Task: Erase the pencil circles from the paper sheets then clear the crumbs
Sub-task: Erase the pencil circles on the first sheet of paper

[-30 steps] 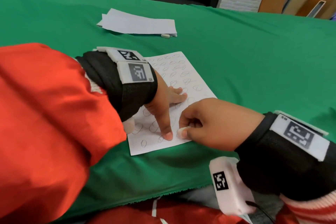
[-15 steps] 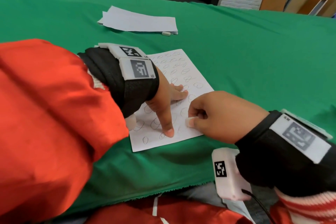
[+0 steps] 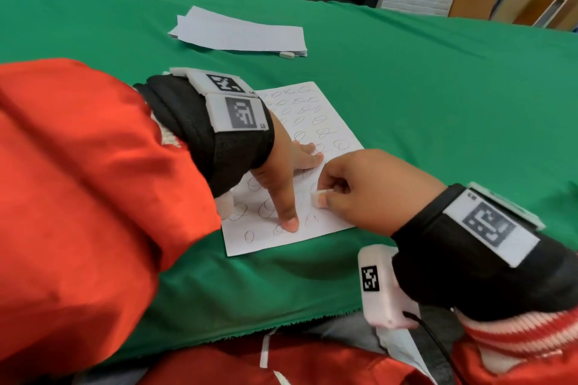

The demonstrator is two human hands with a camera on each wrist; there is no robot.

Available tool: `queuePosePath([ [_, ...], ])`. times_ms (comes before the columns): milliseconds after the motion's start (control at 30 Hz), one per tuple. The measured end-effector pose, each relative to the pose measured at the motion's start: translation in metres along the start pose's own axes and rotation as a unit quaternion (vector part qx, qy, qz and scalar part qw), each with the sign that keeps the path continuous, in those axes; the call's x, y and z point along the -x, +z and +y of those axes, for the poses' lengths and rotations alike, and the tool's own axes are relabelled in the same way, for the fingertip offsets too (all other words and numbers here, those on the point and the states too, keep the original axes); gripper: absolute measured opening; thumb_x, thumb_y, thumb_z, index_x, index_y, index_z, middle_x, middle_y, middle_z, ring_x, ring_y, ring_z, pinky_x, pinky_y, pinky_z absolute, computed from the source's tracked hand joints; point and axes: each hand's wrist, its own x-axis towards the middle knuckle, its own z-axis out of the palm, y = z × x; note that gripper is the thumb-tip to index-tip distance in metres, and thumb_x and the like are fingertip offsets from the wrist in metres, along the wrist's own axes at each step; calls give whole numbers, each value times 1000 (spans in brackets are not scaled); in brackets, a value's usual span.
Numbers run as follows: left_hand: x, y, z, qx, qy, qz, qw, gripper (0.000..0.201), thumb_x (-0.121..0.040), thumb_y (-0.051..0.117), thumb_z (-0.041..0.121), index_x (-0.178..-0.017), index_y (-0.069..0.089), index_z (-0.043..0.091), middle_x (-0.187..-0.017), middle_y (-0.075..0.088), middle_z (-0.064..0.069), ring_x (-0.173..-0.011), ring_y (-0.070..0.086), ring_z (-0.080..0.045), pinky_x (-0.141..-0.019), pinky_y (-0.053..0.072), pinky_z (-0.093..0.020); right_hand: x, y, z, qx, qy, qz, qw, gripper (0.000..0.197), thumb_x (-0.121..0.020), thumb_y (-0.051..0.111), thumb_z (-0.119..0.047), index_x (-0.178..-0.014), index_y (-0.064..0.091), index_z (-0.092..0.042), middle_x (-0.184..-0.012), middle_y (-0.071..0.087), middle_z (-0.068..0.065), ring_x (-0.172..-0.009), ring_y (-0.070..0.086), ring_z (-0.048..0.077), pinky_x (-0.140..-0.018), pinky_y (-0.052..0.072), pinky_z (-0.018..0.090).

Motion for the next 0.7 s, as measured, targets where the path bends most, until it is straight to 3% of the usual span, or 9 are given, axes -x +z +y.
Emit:
queuePosePath([
  [67,1,0,1,-1,2,2,1000,119,-71,68,60,-149,-16,31,-156,-21,10,-146,-8,-12,-116,0,-37,2,1,0,-2,-15,-2,1000,8,-87,57,-32,-81,55,-28,-67,48,-12,-68,46,8,-58,36,21],
  [167,-1,0,1,-9,4,1,1000,120,-71,67,61,-149,-17,29,-156,-22,9,-146,-9,-12,-116,-1,-38,8,3,-4,-24,-49,-31,998,4,-84,60,-30,-80,60,-28,-66,52,-12,-62,46,2,-60,39,17],
  [333,0,0,0,4,10,2,1000,114,-70,69,60,-150,-9,35,-156,-21,10,-146,-8,-13,-116,1,-39,-1,3,-1,-26,-24,4,999,12,-86,61,-35,-77,55,-29,-64,48,-13,-59,43,-1,-54,31,11],
  [500,0,0,1,-9,3,2,1000,118,-71,67,62,-149,-16,31,-156,-22,10,-146,-7,-12,-116,1,-37,5,4,-3,-51,-41,-35,997,8,-83,63,-34,-80,63,-27,-63,53,-11,-56,46,0,-55,35,13],
  [700,-2,1,-1,4,10,1,1000,116,-70,69,60,-150,-10,34,-156,-22,10,-146,-8,-12,-116,0,-38,0,4,-2,-35,-16,0,999,10,-86,61,-35,-78,58,-29,-62,47,-13,-57,42,-2,-52,28,11],
])
